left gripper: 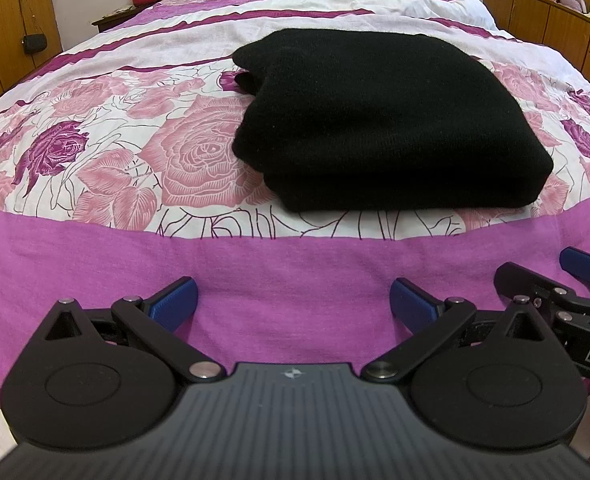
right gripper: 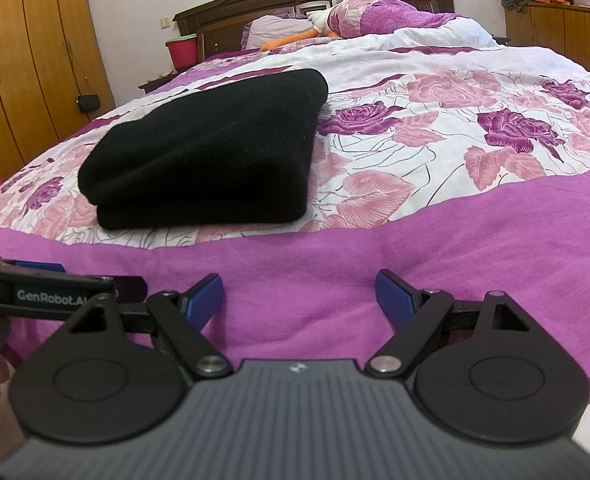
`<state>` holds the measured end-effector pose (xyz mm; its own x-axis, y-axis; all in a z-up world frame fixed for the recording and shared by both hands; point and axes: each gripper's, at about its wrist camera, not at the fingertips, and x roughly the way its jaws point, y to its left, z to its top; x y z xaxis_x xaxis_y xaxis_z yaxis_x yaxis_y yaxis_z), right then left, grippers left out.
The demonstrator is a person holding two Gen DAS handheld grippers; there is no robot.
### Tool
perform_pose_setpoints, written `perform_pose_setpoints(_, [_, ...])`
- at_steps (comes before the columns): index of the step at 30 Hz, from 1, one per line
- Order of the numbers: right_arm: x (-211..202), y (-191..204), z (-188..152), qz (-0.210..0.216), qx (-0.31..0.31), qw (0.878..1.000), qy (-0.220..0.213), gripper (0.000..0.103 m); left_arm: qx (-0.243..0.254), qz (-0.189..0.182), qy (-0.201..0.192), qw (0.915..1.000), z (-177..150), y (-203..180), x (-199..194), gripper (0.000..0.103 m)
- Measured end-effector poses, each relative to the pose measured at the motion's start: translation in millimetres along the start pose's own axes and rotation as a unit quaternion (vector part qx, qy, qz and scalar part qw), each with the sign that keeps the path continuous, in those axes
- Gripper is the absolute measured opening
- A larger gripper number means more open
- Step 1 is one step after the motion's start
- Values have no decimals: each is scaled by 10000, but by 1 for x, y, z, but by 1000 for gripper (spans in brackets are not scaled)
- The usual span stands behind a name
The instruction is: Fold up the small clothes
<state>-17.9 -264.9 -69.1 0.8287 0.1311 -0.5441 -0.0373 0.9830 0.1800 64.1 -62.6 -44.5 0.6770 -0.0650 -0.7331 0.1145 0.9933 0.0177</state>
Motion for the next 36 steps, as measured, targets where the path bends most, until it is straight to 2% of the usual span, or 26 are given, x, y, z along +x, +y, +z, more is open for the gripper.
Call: perform_pose_setpoints(36, [1, 2, -1, -25, -38, 10000, 7, 85, 52, -14, -30, 10000, -2, 1, 0, 103])
